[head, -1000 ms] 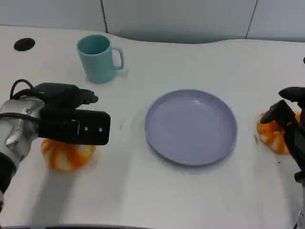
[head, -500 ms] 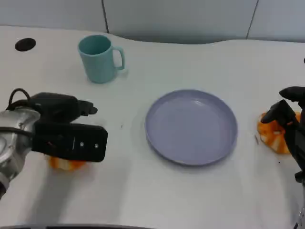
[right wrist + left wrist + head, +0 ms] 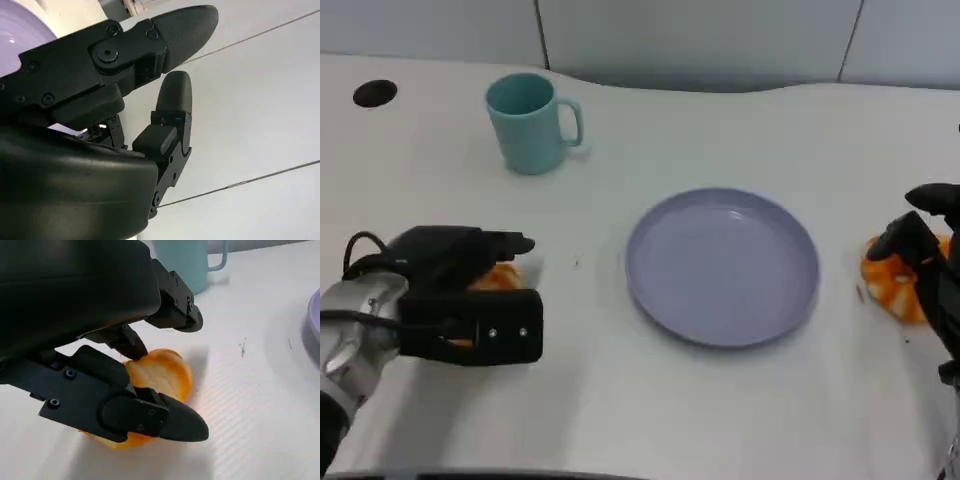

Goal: Grasp the bread from the table and place it into the plate.

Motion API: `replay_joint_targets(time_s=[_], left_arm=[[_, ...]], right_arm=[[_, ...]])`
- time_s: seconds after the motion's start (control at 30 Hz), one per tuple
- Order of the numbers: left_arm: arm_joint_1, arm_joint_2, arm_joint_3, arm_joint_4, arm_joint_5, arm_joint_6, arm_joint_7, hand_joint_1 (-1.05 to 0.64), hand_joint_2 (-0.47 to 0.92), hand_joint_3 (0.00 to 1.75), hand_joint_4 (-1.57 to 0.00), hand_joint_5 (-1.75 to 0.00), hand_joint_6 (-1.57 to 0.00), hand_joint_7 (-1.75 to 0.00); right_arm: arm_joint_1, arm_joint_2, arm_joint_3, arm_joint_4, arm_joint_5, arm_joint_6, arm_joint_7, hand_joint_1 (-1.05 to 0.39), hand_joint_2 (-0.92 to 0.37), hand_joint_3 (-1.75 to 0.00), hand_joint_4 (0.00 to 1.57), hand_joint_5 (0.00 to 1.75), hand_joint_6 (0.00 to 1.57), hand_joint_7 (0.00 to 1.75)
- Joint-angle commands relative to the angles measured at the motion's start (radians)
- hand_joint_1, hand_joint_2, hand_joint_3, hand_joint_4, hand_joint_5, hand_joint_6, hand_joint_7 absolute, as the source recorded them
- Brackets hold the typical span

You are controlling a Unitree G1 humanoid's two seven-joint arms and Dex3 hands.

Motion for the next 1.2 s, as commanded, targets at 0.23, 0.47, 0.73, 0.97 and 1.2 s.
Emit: replay_joint_targets(time_s=[0.23, 0.47, 0.73, 0.97, 1.2], left_arm=[[-0.078, -0.044, -0.05, 0.267, 0.033, -0.076, 0.118, -0.71, 0.9, 0.0, -0.43, -0.86, -0.72, -0.05], [-0.112, -0.06, -0.073, 0.333, 0.042, -0.062, 0.134, -0.63, 0.84, 0.0, -0.69, -1.56, -0.67, -1.19], [-0.126, -0.064, -0.108, 0.375, 0.068, -0.075, 0.215, -0.51, 0.86, 0.0, -0.83, -1.74, -0.64, -1.69], [-0.122, -0.067, -0.092, 0.396, 0.039, -0.119, 0.254, -0.41, 0.89, 0.02, -0.86, -1.75, -0.62, -1.74], [-0.115, -0.065, -0.062, 0.399, 0.008, -0.187, 0.281, -0.36, 0.87, 0.0, -0.86, -1.75, -0.61, -1.75]], right_arm=[[0.012, -0.017, -0.003, -0.021, 0.006, 0.004, -0.01, -0.54, -0.91, 0.0, 0.61, 1.75, 0.75, 1.02], [0.011, -0.021, -0.001, -0.014, -0.001, -0.009, -0.007, -0.56, -0.92, 0.0, 0.61, 1.75, 0.75, 1.02], [0.009, -0.019, -0.004, -0.015, 0.004, -0.011, -0.003, -0.56, -0.92, 0.0, 0.61, 1.75, 0.76, 1.02], [0.009, -0.019, -0.002, -0.015, 0.0, -0.016, -0.004, -0.56, -0.91, 0.0, 0.62, 1.75, 0.76, 1.02], [0.008, -0.019, -0.001, -0.013, 0.001, -0.021, -0.001, -0.56, -0.92, -0.01, 0.62, 1.75, 0.74, 1.05]])
